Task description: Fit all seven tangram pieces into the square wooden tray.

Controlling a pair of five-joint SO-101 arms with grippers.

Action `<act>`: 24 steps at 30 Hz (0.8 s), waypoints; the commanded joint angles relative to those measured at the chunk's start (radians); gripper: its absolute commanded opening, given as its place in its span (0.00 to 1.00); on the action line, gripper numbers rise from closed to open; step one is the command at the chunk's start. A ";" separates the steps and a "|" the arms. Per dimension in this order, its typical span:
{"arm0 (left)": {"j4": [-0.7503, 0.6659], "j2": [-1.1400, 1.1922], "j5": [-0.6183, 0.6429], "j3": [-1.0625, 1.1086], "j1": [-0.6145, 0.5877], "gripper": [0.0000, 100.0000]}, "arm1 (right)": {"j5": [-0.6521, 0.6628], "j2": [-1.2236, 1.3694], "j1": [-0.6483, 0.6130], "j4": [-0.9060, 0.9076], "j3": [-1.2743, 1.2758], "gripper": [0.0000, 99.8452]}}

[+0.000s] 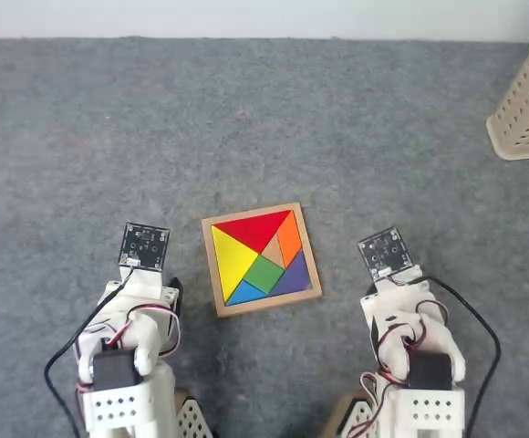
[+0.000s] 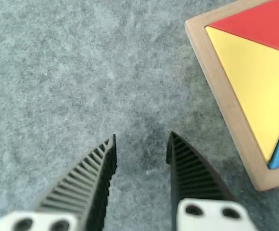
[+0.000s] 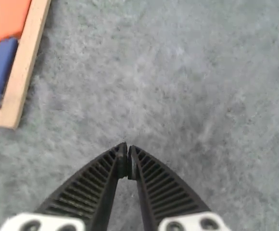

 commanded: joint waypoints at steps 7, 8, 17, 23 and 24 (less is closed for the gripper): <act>0.006 -0.018 -0.002 -0.010 0.003 0.17 | 0.017 -0.002 -0.004 0.036 0.018 0.01; 0.006 -0.018 -0.002 -0.010 0.003 0.17 | 0.017 -0.002 -0.004 0.036 0.018 0.01; 0.006 -0.018 -0.002 -0.010 0.003 0.17 | 0.031 -0.010 -0.005 0.053 0.018 0.01; 0.006 -0.018 -0.002 -0.010 0.003 0.17 | 0.087 -0.007 -0.005 0.056 0.018 0.01; 0.006 -0.018 -0.002 -0.010 0.003 0.17 | 0.087 -0.007 -0.005 0.056 0.018 0.01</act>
